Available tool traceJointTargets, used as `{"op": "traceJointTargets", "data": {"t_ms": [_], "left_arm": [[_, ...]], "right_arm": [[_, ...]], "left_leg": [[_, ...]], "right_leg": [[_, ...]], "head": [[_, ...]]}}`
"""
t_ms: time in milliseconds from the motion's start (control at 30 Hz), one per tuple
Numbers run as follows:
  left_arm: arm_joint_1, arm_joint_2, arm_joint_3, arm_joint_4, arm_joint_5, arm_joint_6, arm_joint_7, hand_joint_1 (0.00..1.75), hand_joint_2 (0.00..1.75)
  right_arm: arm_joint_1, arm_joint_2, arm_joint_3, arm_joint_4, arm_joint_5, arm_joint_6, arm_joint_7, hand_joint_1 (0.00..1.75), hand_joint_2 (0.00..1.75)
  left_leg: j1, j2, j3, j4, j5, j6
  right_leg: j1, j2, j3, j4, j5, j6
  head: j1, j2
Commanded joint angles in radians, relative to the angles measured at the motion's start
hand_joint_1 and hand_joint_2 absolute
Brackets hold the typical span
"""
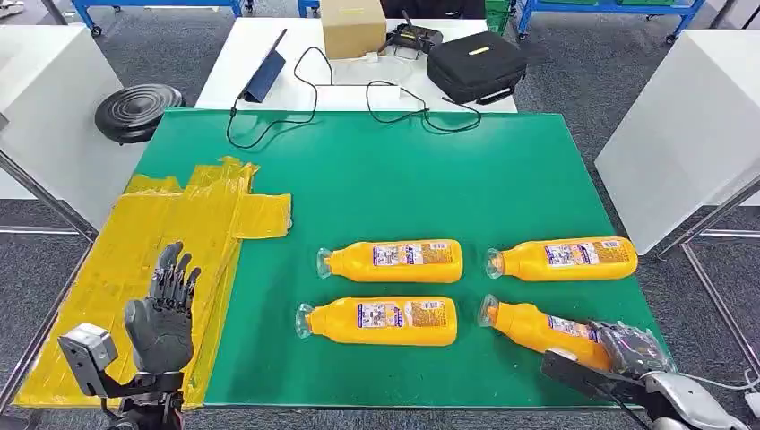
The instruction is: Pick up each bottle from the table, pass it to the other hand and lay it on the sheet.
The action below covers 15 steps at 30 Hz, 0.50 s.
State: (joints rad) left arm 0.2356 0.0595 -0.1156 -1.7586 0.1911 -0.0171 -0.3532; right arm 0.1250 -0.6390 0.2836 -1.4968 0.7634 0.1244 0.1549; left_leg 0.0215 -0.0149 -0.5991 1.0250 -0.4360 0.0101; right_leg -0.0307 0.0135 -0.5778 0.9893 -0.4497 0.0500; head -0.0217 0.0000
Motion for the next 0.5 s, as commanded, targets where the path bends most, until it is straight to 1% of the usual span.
{"op": "traceJointTargets", "data": {"t_ms": [33,67,100,133,200,233,300,333,400,433,467,500], "left_arm": [[-0.011,-0.027,0.009,0.047,0.006,-0.028,0.002,0.00,0.00],[-0.005,-0.034,0.015,0.043,0.008,-0.032,0.001,0.00,0.00],[0.002,-0.035,0.016,0.037,0.008,-0.038,-0.001,0.00,1.75],[0.010,-0.037,0.019,0.026,0.008,-0.049,-0.009,0.00,1.75],[0.014,-0.041,0.018,0.007,-0.002,-0.063,-0.014,0.00,1.75],[0.009,-0.033,0.013,-0.002,0.013,-0.087,-0.005,0.00,1.75],[-0.004,-0.027,0.014,0.003,0.090,-0.110,0.024,0.00,1.75],[-0.014,-0.024,0.008,0.008,0.162,-0.130,0.044,0.00,1.75],[-0.025,-0.018,-0.027,-0.013,0.216,-0.109,0.079,0.00,1.75],[-0.026,-0.019,-0.035,-0.022,0.218,-0.099,0.083,0.00,1.75],[-0.027,-0.019,-0.038,-0.025,0.218,-0.095,0.084,0.00,1.75],[-0.041,-0.012,-0.058,-0.021,0.254,-0.095,0.098,0.00,1.75]], "right_arm": [[0.124,0.141,-0.194,-0.115,-0.203,0.007,-0.140,1.75,1.75],[0.138,0.157,-0.233,-0.159,-0.249,0.011,-0.169,1.75,1.75],[0.158,0.172,-0.273,-0.213,-0.283,0.013,-0.184,1.75,1.75],[0.186,0.203,-0.332,-0.291,-0.326,0.017,-0.200,1.75,1.75],[0.244,0.256,-0.422,-0.413,-0.390,0.042,-0.184,1.75,1.75],[0.290,0.312,-0.494,-0.501,-0.405,0.065,-0.181,1.75,1.75],[0.326,0.409,-0.590,-0.604,-0.450,0.130,-0.197,1.75,1.75],[0.322,0.475,-0.654,-0.643,-0.489,0.174,-0.201,1.75,1.75],[0.264,0.563,-0.735,-0.660,-0.483,0.234,-0.237,1.75,1.75],[0.245,0.565,-0.734,-0.649,-0.482,0.245,-0.238,1.75,1.75],[0.237,0.565,-0.733,-0.644,-0.481,0.247,-0.238,1.75,1.75],[0.202,0.577,-0.717,-0.618,-0.509,0.254,-0.256,1.75,1.75]], "left_leg": [[0.001,-0.002,0.001,-0.004,0.000,0.001],[0.000,0.000,-0.001,-0.001,0.000,0.000],[0.000,-0.001,0.000,-0.002,0.000,0.000],[0.000,-0.001,-0.001,-0.001,0.000,0.000],[0.000,0.000,-0.003,-0.001,-0.001,0.000],[0.000,-0.001,-0.003,-0.001,-0.001,0.000],[-0.001,-0.003,-0.009,0.000,0.000,0.000],[0.000,-0.005,-0.009,0.000,0.000,-0.001],[0.000,-0.004,-0.009,-0.001,0.000,0.000],[0.000,-0.004,-0.009,-0.001,0.000,0.000],[0.000,-0.002,-0.010,-0.001,0.000,0.000],[0.000,-0.002,-0.010,0.000,0.000,0.000]], "right_leg": [[0.002,-0.005,0.004,-0.005,0.000,-0.005],[0.001,-0.002,0.005,-0.001,0.000,-0.001],[0.001,-0.003,0.006,-0.002,-0.001,-0.003],[0.001,-0.003,0.005,-0.001,-0.001,-0.003],[0.000,-0.002,0.002,0.000,0.000,-0.002],[0.001,-0.003,0.002,0.000,-0.001,-0.004],[-0.001,-0.005,-0.003,0.001,-0.001,-0.002],[0.000,-0.008,-0.002,0.001,-0.002,-0.004],[0.000,-0.007,-0.003,0.000,-0.001,-0.003],[0.001,-0.007,-0.002,0.000,-0.002,-0.004],[0.000,-0.005,-0.004,0.000,0.000,-0.002],[0.000,-0.004,-0.005,0.000,0.000,-0.002]], "head": [[0.000,0.000],[0.000,0.000],[0.000,0.000],[0.000,0.000],[0.000,0.000],[0.000,0.000],[-0.001,0.000],[0.000,0.000],[0.000,0.000],[0.000,0.000],[0.000,0.000],[-0.001,0.000]]}}
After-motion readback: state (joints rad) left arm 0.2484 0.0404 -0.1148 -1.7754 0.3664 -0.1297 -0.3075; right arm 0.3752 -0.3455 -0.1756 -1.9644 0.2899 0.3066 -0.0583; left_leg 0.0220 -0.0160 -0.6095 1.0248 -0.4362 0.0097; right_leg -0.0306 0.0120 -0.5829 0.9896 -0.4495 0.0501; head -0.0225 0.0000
